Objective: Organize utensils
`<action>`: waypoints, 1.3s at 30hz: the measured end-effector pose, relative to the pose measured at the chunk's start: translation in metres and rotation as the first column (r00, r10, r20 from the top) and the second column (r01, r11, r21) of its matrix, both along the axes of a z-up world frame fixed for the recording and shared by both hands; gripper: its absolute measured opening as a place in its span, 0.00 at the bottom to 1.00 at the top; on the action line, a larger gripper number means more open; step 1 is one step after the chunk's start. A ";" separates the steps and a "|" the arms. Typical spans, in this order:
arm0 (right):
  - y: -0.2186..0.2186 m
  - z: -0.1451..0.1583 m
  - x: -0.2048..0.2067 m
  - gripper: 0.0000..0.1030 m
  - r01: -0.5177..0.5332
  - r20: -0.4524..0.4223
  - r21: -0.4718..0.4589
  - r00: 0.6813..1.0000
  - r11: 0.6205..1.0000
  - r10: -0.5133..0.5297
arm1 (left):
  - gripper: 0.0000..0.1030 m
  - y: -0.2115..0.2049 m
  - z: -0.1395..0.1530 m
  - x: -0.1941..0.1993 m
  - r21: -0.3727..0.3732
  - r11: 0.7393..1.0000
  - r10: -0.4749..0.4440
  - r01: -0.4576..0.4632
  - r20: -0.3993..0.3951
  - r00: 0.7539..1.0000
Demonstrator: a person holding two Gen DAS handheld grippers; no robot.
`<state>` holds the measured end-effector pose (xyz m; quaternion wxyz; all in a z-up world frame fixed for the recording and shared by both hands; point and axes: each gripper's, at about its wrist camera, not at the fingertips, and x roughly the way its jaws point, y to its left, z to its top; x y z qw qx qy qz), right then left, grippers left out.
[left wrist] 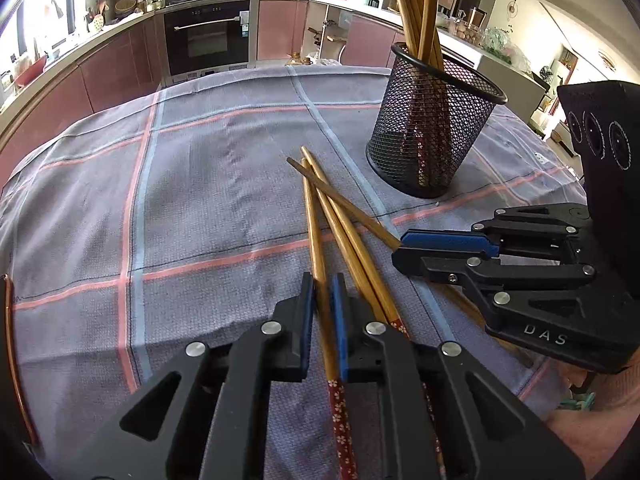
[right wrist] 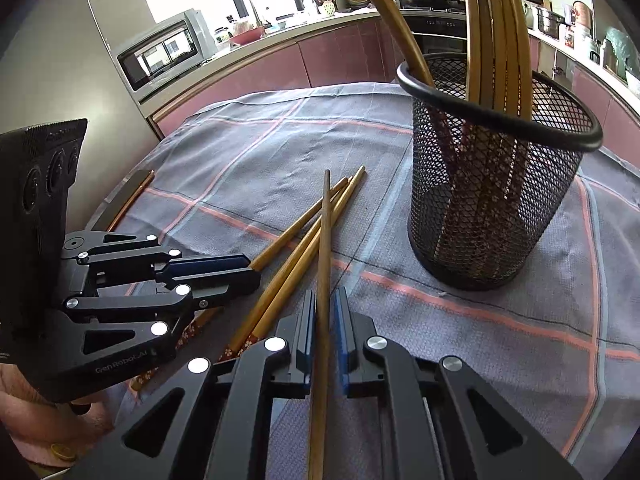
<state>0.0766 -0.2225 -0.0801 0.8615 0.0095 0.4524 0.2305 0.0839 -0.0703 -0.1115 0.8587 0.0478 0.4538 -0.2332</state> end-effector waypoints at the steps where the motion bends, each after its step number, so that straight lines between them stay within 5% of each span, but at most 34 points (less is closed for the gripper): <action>1: 0.001 0.000 0.003 0.09 -0.003 0.001 -0.003 1.000 1.000 0.003 | 0.11 0.000 0.000 0.003 -0.003 1.000 0.000 0.000 -0.004 1.000; 19: -0.018 0.023 -0.018 0.06 -0.010 0.081 0.066 0.997 0.998 0.005 | 0.07 0.005 0.017 -0.003 -0.029 0.999 0.021 -0.020 0.031 0.999; 39: -0.085 0.089 -0.055 0.06 0.057 0.269 0.207 0.956 0.977 -0.113 | 0.07 0.010 0.113 -0.040 -0.265 0.954 -0.097 0.142 0.177 0.979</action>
